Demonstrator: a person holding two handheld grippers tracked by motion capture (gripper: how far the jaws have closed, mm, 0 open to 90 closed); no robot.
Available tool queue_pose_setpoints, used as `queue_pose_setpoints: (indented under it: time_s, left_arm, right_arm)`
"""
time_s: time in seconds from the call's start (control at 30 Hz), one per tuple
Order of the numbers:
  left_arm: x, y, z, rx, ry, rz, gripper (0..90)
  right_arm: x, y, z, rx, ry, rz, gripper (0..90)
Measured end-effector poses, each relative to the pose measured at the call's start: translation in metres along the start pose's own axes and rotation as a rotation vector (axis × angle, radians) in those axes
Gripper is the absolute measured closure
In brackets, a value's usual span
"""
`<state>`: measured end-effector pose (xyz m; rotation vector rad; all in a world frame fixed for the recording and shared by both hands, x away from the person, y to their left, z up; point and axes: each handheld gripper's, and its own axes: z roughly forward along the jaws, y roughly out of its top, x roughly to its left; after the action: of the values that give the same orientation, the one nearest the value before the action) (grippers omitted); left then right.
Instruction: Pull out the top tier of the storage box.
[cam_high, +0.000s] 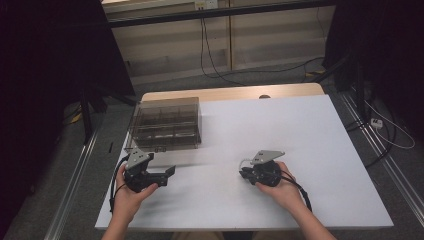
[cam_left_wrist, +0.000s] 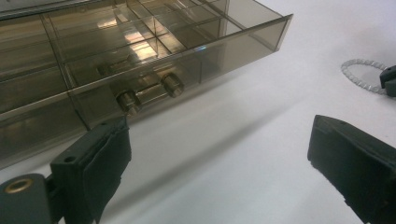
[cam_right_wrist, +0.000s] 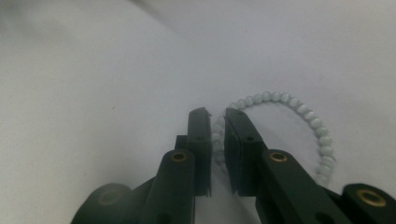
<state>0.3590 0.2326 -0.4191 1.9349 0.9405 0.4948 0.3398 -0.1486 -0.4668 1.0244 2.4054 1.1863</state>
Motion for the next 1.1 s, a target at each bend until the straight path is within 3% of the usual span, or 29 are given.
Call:
queue_pose_setpoints:
  time_s: [0.5,0.67,1.0,1.1]
  left_arm:
    - [-0.0060,0.0025,0.0012,-0.002,-0.004,0.012,6.4]
    - [-0.0085,0.0037,0.0013,-0.004,-0.009,0.024,6.4]
    - [-0.0089,0.0040,0.0019,-0.001,-0.015,0.026,6.4]
    - [-0.0072,0.0033,0.0021,0.002,-0.014,0.025,6.4]
  right_arm:
    - [0.0012,0.0004,0.0031,0.024,-0.013,-0.003,84.9]
    - [-0.0014,0.0005,0.0037,0.026,0.001,0.035,86.5]
    - [-0.0016,0.0012,0.0031,0.025,0.000,0.058,87.7]
    - [-0.0005,0.0036,0.0028,0.039,-0.008,0.037,87.8]
